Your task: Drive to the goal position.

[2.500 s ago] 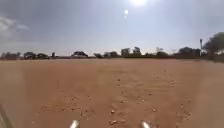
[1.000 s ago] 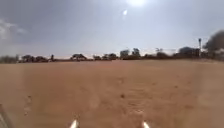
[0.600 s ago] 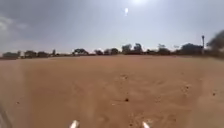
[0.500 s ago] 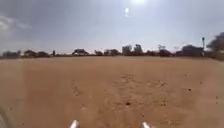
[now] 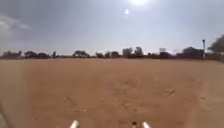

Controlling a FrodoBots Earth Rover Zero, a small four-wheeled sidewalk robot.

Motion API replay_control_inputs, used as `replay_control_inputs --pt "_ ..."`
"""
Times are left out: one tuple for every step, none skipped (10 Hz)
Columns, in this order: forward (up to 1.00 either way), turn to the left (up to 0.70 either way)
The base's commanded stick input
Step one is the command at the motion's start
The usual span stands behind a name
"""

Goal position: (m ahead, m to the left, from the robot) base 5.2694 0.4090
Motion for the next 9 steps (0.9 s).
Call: replay_control_inputs --pt "0.7 0.0" --pt "0.7 0.0" --pt "0.7 0.0" --pt "0.7 0.0" --pt "0.7 0.0" --pt "0.7 0.0" --pt "0.7 0.0" --pt "0.7 0.0" --pt "0.7 0.0"
